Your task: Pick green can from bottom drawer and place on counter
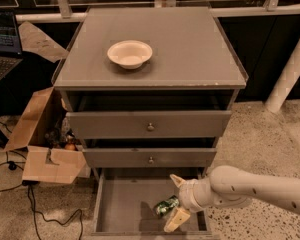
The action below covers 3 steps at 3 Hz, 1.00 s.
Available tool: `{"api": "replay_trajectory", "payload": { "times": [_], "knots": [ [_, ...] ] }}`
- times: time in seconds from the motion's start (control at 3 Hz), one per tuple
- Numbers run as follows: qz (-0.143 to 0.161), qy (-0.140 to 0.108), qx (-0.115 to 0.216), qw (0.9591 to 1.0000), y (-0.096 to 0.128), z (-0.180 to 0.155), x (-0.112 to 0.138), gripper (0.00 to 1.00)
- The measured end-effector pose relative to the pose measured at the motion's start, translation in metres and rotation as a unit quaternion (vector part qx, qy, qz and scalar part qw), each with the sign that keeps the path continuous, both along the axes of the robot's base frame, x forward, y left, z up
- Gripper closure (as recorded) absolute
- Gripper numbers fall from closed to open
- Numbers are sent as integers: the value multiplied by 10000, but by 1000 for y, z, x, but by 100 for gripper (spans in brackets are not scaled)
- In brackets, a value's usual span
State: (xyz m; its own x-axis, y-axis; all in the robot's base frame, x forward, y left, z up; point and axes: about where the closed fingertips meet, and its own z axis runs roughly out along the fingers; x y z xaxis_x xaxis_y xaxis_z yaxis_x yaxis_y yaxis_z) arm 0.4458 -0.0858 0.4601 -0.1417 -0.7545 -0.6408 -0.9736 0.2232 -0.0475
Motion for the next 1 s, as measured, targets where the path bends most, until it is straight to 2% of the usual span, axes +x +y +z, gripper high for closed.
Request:
{"api": "replay_trajectory", "payload": {
  "times": [0.33, 0.67, 1.0],
  "knots": [
    [106, -268, 10, 9996, -11, -17, 10, 0],
    [302, -510, 256, 9979, -22, -47, 39, 0],
    [675, -428, 720, 9942, -24, -97, 71, 0]
  ]
}}
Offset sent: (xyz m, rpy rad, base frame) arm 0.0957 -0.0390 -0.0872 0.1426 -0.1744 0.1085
